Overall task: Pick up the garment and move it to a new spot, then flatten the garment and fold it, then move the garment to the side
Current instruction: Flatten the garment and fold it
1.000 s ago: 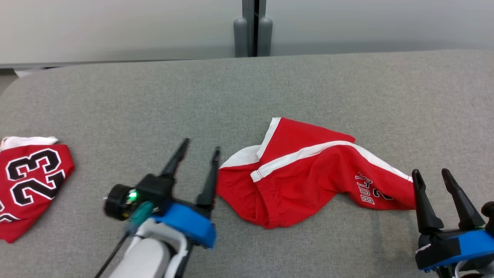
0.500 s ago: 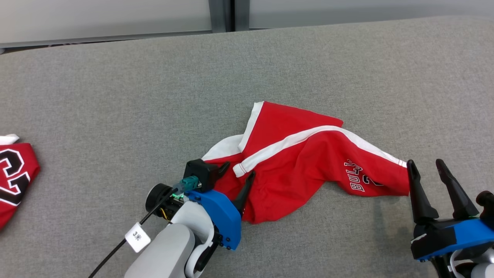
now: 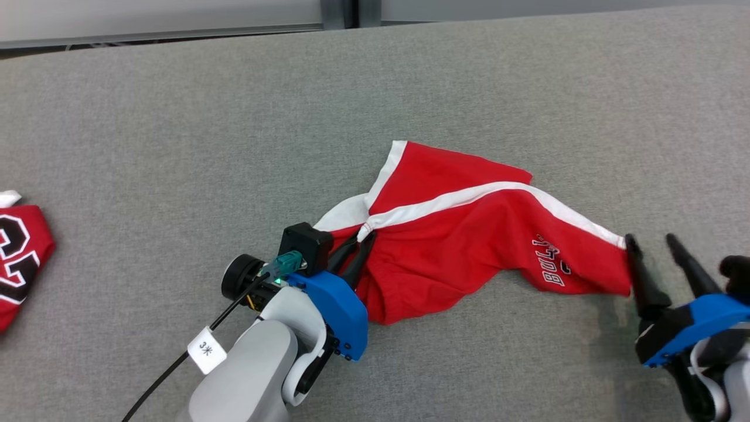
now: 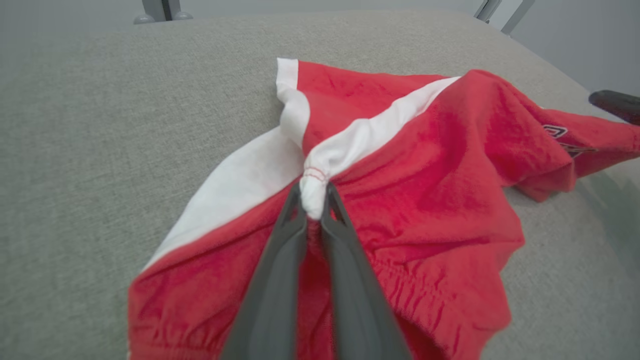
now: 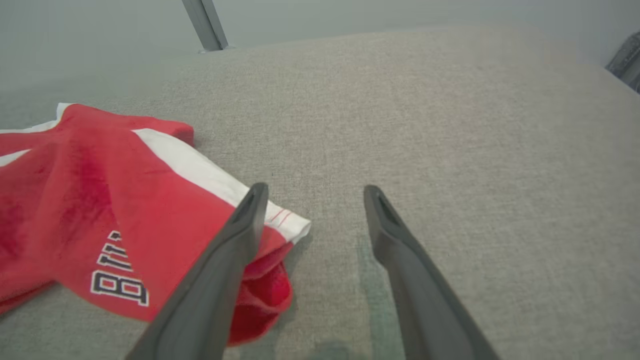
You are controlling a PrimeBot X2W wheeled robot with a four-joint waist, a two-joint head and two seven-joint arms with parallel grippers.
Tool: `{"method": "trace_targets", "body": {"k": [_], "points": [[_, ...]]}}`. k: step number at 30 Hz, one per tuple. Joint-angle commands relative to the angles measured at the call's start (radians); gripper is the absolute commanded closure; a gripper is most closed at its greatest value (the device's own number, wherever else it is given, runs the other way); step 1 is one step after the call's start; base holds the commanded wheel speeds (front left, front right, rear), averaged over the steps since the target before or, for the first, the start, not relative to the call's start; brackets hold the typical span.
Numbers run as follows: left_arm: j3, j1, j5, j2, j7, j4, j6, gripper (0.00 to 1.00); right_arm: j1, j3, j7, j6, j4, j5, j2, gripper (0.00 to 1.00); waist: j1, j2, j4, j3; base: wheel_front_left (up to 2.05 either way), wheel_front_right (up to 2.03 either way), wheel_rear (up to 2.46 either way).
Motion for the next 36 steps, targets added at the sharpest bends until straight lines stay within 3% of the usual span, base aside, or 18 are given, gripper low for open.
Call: {"method": "trace_targets", "body": {"k": [1,10,11,13,25,36], "points": [[-0.001,-0.016,0.004,-0.002,-0.01,0.0,-0.001,1.0,-0.024,0.034,0.009,0.0,0.039,0.019,-0.01,0.0,-0.0001,-0.0002,0.015,0.009,0.0,0.0,0.0],[-0.005,-0.02,0.01,-0.001,-0.053,0.0,0.005,1.0,-0.058,0.164,0.069,0.0,0.217,0.077,-0.033,0.0,-0.0001,-0.0002,0.029,0.029,0.0,0.0,0.0],[-0.005,-0.02,0.01,0.0,-0.057,0.001,0.006,1.0,-0.063,0.177,0.074,0.0,0.229,0.085,-0.031,0.27,-0.0001,-0.0002,0.029,0.03,0.0,0.0,0.0],[-0.002,-0.021,0.015,0.003,-0.076,-0.005,0.008,1.0,-0.069,0.19,0.07,0.0,0.245,0.088,-0.038,0.97,-0.0001,-0.0002,0.031,0.029,0.0,0.0,0.0],[0.029,0.014,0.054,0.061,-0.183,-0.131,0.07,1.0,-0.092,0.082,-0.099,0.0,0.108,0.054,-0.077,1.0,-0.0001,-0.0002,0.021,-0.034,0.0,0.0,0.0],[0.103,-0.036,0.118,0.182,-0.181,-0.462,0.14,1.0,-0.168,-0.028,-0.06,-0.001,-0.297,-0.029,-0.118,1.0,-0.0001,-0.0002,0.025,-0.147,0.0,0.0,0.0]]}}
